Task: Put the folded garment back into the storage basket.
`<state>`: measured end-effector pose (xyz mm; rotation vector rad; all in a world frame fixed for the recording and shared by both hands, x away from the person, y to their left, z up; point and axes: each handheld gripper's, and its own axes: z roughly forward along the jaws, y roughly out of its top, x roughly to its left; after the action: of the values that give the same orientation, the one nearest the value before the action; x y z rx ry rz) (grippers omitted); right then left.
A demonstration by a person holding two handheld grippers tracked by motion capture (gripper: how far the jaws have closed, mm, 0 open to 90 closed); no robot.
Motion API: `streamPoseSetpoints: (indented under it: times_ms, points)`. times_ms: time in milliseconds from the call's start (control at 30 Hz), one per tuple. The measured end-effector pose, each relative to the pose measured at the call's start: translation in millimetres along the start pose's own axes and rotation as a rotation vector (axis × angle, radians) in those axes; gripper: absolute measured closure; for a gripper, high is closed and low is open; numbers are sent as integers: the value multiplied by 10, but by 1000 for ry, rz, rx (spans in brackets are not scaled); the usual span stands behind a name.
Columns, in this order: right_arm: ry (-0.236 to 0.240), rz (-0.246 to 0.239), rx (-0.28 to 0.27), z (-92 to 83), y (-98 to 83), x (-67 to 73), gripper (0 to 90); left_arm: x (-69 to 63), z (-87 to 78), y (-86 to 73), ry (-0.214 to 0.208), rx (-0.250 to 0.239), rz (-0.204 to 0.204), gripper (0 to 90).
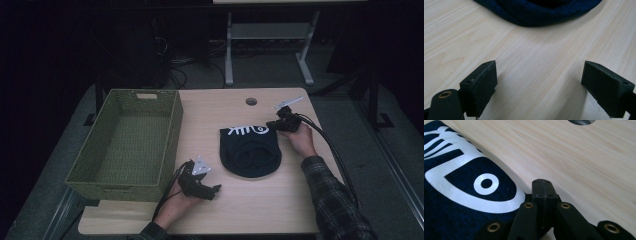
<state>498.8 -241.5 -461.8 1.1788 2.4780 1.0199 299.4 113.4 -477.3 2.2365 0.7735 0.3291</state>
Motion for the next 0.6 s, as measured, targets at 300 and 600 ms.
streamPoseSetpoints:
  times_ms: [300, 600]
  points:
    - [2, -29, -4, -120, -130, 47, 900, 0, -1, 0, 0, 1, 0, 122]
    - [1, -73, -4, -260, -258, 159, 900, -1, -1, 0, 0, 1, -1, 122]
